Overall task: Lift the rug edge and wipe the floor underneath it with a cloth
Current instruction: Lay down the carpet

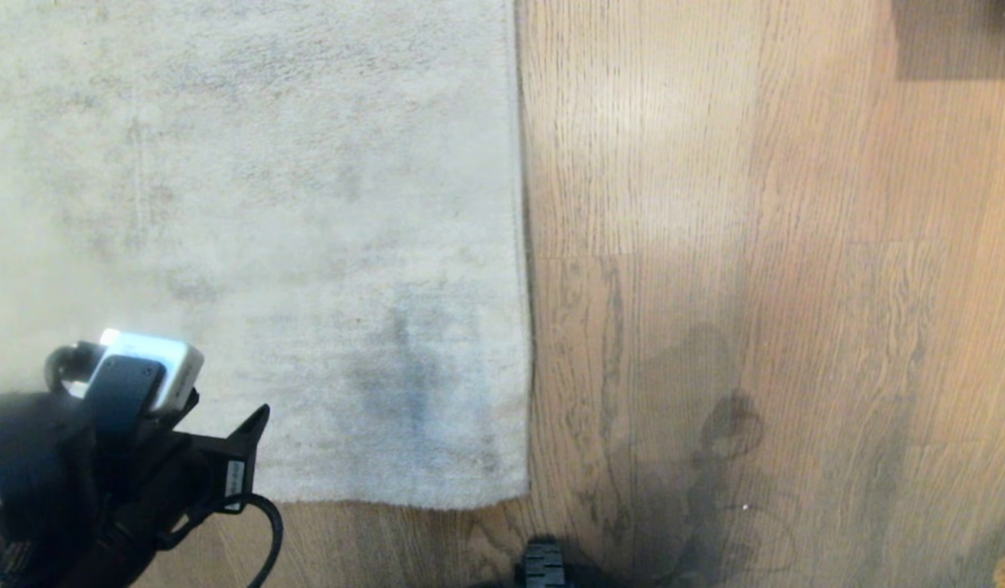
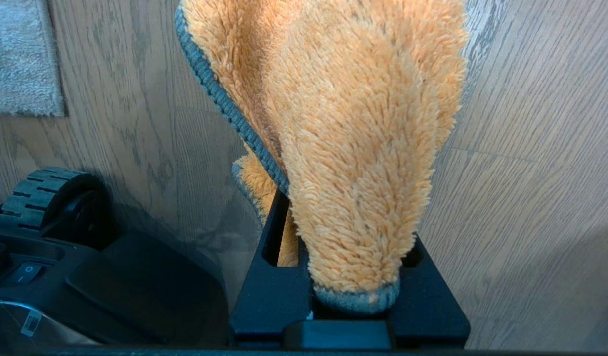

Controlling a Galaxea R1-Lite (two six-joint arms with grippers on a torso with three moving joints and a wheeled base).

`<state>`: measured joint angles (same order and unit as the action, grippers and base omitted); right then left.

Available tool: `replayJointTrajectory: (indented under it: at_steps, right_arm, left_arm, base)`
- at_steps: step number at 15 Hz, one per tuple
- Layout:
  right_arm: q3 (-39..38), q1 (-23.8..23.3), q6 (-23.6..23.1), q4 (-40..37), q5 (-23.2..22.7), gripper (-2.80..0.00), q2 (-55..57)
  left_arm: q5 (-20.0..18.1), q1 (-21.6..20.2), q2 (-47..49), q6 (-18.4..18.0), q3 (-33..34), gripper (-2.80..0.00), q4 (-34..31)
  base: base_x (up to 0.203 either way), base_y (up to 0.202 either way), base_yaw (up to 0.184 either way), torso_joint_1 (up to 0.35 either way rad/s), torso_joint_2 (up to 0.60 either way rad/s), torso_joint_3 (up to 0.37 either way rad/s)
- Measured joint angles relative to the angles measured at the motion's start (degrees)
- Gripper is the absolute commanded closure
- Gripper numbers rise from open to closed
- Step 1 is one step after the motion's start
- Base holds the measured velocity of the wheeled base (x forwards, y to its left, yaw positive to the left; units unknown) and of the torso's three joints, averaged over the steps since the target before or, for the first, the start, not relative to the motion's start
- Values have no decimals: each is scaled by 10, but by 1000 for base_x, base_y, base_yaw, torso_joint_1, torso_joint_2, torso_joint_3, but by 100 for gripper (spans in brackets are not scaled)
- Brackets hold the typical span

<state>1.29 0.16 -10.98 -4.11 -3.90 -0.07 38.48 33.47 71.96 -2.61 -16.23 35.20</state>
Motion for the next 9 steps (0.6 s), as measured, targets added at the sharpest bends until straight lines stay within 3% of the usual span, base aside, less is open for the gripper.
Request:
replayJointTrajectory:
  at_steps: [5,9]
  right_arm:
    - [0,0,0,0,0,0,0]
    - [0,0,0,0,0,0,0]
  left_arm:
    - [-50,-7,-5,-1,13,0,-1]
    - [-53,-12,-6,1,36,0,0]
  base:
    - [0,0,0,0,0,0]
    - [0,0,0,0,0,0]
